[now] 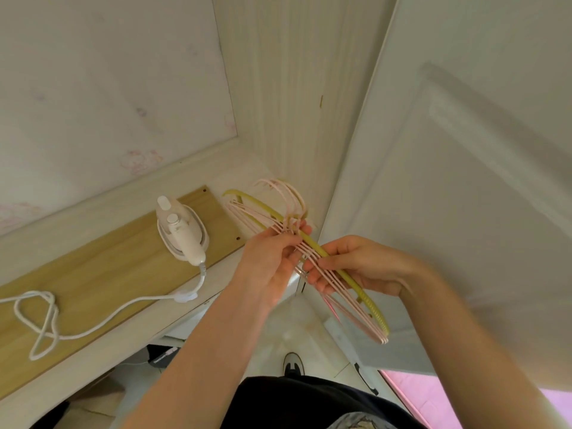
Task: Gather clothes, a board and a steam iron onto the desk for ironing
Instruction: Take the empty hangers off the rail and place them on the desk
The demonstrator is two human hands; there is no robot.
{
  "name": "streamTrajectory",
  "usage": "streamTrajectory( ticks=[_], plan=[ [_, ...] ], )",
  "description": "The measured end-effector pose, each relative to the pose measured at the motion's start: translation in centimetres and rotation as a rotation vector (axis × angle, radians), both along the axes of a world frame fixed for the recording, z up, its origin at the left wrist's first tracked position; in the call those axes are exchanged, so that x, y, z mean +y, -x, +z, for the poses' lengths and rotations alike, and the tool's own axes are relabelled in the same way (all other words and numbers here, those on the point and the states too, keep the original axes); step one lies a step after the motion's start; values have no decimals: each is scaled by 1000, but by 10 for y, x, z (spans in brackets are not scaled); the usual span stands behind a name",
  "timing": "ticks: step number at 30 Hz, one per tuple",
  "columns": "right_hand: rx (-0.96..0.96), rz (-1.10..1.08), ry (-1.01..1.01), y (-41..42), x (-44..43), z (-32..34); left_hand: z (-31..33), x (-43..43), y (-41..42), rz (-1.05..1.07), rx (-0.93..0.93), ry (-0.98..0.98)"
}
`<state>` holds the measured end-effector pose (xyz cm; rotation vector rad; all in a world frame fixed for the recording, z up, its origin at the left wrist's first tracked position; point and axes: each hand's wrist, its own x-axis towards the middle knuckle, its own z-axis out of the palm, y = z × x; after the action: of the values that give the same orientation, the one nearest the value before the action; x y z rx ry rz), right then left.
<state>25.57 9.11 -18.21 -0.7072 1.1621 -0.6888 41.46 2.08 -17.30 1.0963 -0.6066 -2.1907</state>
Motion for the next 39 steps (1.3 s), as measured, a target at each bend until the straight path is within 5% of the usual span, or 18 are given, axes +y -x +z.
streamTrajectory(
  ticks=[11,21,25,30,39],
  plan=[
    [-30,-67,-78,-5,-46,-15,-20,-63,-1,-166,-113,10],
    [-33,-142,-65,-20,-99,-19,-12,-130,-24,-397,-852,672],
    [-18,-154,-74,-24,-118,-24,6,-148,-25,-333,-648,836],
    [18,-151,-77,-26,-134,-31,14,-160,-27,-318,-434,679],
    [264,-134,-29,-32,-158,-54,10,-179,-26,-263,-451,509]
  ],
)
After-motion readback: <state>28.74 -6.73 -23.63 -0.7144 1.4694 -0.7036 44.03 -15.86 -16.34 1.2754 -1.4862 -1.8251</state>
